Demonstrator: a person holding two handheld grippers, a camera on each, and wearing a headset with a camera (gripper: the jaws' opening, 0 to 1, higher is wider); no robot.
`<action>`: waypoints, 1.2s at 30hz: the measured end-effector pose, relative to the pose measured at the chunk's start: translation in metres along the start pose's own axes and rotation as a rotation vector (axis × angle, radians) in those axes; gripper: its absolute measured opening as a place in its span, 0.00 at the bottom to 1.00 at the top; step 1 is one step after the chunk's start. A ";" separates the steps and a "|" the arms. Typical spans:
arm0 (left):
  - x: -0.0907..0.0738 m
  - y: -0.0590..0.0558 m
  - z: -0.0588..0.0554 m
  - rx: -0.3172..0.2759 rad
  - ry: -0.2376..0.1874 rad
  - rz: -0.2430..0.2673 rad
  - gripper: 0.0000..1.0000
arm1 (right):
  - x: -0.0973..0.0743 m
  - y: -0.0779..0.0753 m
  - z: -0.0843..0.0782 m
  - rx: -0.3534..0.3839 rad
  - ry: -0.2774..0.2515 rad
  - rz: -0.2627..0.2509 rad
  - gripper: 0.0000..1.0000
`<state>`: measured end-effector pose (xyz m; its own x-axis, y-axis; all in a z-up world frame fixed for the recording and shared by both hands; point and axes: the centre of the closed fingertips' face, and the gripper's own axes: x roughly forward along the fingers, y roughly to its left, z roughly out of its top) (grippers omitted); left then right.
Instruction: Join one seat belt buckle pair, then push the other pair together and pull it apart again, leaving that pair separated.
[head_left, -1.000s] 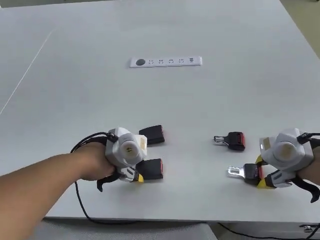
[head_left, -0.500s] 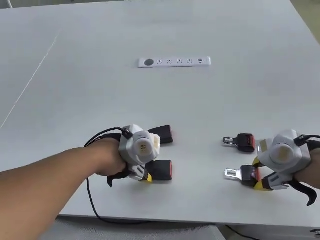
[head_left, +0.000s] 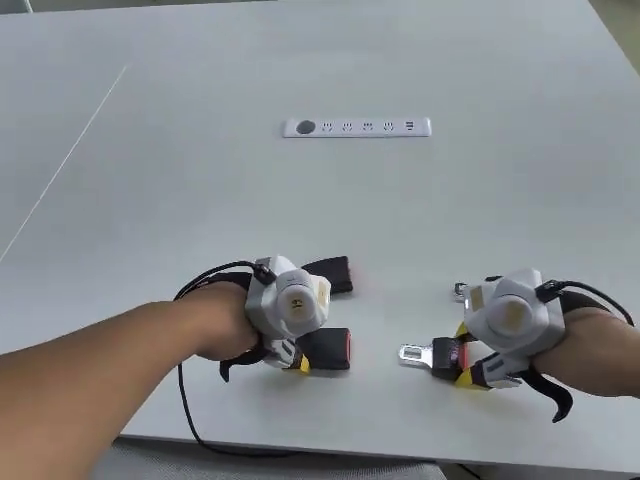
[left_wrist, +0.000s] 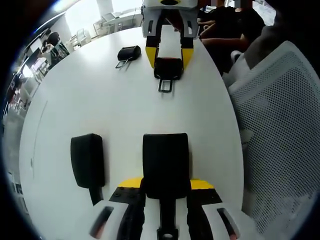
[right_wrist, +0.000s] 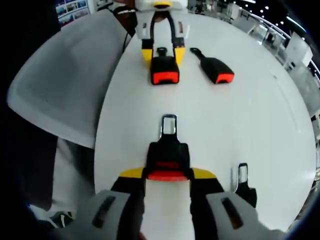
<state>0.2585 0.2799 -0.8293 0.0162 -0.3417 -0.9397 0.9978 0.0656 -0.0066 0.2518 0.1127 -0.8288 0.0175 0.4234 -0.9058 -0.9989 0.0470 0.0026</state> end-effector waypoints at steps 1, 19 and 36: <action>0.000 0.000 0.000 -0.002 0.000 -0.001 0.33 | 0.002 0.000 0.003 0.001 -0.001 -0.003 0.34; 0.001 -0.001 0.002 0.015 0.027 -0.003 0.32 | 0.024 0.002 0.051 -0.023 -0.051 0.003 0.34; 0.001 -0.001 0.001 0.036 0.045 -0.010 0.32 | 0.030 -0.001 0.065 -0.018 -0.084 0.008 0.32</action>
<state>0.2573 0.2786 -0.8303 0.0039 -0.2992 -0.9542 0.9996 0.0285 -0.0049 0.2566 0.1842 -0.8286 0.0125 0.4980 -0.8671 -0.9996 0.0271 0.0012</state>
